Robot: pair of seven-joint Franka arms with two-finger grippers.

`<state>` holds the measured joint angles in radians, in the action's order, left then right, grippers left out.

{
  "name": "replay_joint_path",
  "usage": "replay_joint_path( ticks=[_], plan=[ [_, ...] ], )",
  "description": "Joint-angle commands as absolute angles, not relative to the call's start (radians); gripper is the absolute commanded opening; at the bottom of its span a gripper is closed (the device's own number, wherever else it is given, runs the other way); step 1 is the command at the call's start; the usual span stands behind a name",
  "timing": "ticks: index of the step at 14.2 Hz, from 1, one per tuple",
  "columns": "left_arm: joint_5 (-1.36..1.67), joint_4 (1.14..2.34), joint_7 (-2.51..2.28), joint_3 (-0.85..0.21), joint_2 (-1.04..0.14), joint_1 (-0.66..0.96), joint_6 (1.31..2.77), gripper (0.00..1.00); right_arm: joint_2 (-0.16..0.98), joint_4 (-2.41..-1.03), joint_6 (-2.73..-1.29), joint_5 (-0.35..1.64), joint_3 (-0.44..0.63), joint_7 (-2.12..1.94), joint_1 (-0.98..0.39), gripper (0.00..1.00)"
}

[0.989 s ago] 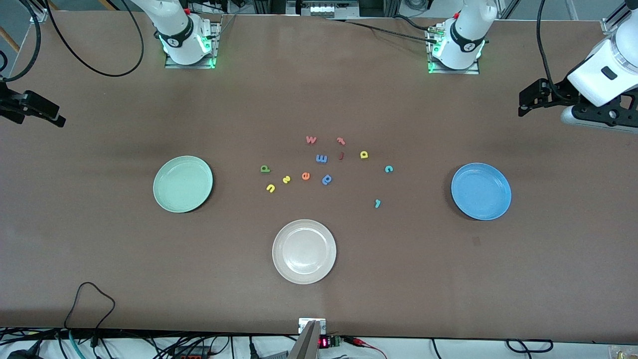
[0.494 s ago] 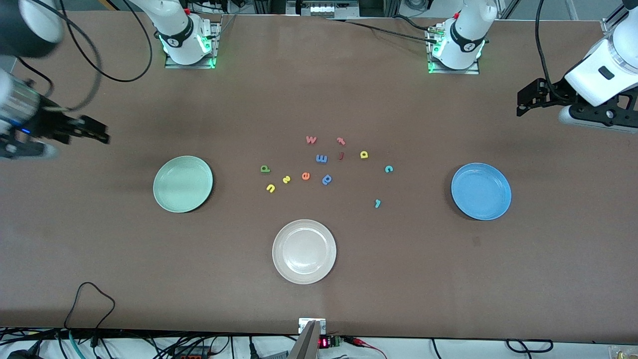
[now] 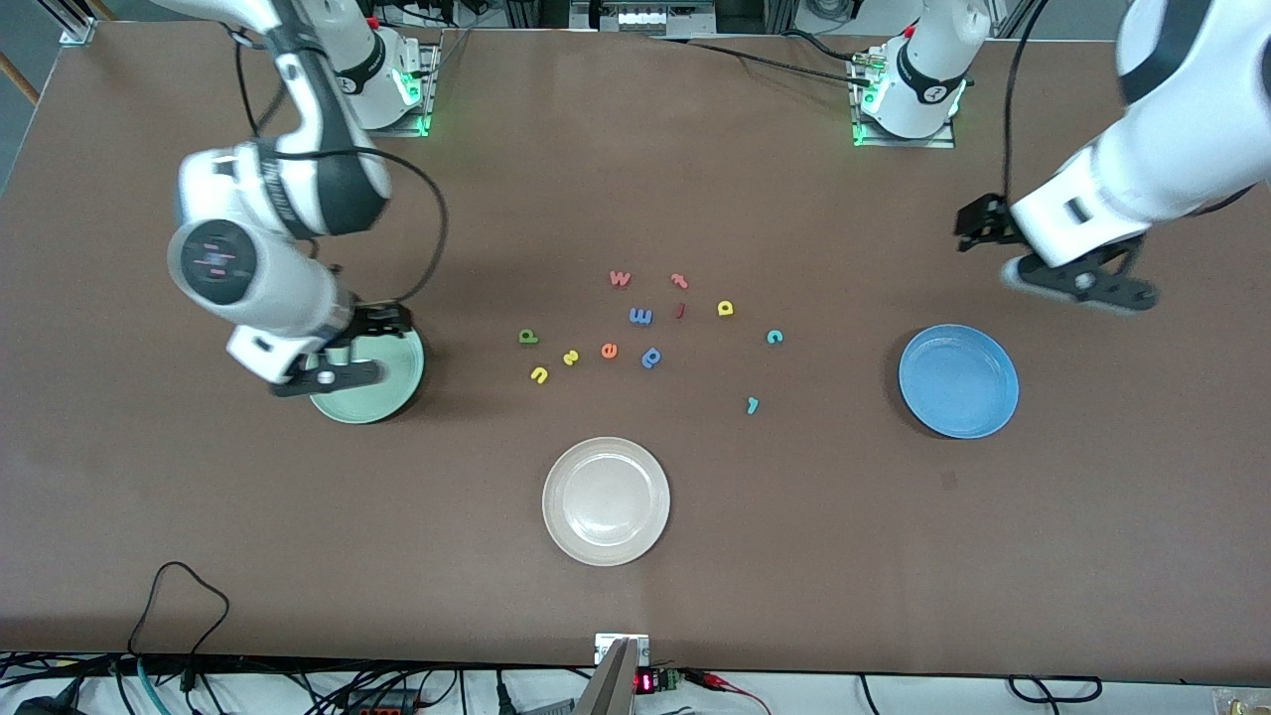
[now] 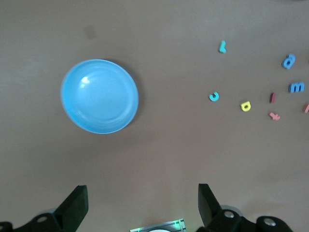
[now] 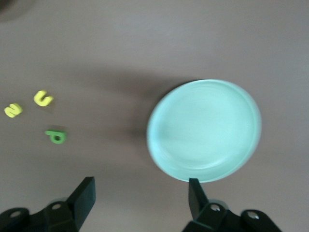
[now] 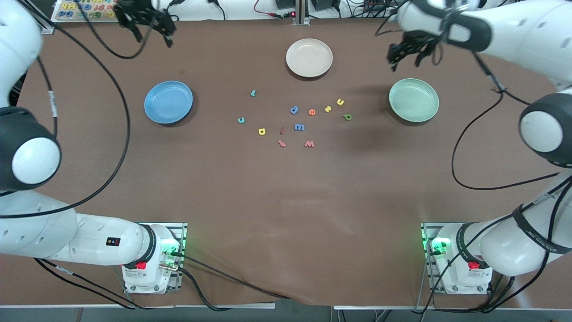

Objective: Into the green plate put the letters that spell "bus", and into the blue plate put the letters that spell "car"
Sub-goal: 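Grasp cyan l with the left gripper while the right gripper grasps yellow u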

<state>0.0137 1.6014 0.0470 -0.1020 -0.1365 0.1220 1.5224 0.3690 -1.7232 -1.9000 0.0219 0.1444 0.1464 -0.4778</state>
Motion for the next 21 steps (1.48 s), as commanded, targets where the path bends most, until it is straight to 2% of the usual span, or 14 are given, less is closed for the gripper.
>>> replay_joint_path(
  ticks=[1, 5, 7, 9, 11, 15, 21],
  plan=[
    [0.000, 1.485, 0.078, -0.101, -0.302, 0.176, 1.557, 1.00, 0.438, -1.700, -1.928, 0.025, 0.158, 0.256, -0.569, 0.69],
    [-0.012, 1.508, 0.080, -0.100, -0.457, 0.303, 1.812, 1.00, 0.535, -1.683, -2.054, 0.026, 0.156, 0.340, -0.636, 0.66],
    [-0.020, 1.523, 0.121, -0.100, -0.533, 0.339, 1.967, 0.89, 0.596, -1.652, -2.098, 0.026, 0.156, 0.432, -0.661, 0.66],
    [-0.020, 1.542, 0.162, -0.100, -0.592, 0.341, 2.089, 0.70, 0.646, -1.643, -2.164, 0.026, 0.158, 0.489, -0.681, 0.66],
    [-0.020, 1.597, 0.164, -0.100, -0.617, 0.344, 2.190, 0.62, 0.672, -1.637, -2.200, 0.028, 0.156, 0.537, -0.689, 0.66],
    [-0.021, 1.670, 0.163, -0.097, -0.679, 0.359, 2.397, 0.62, 0.718, -1.612, -2.206, 0.102, 0.156, 0.566, -0.686, 0.59],
    [-0.021, 1.718, 0.147, -0.098, -0.710, 0.374, 2.486, 0.61, 0.738, -1.605, -2.229, 0.149, 0.156, 0.569, -0.686, 0.57]
  ],
)
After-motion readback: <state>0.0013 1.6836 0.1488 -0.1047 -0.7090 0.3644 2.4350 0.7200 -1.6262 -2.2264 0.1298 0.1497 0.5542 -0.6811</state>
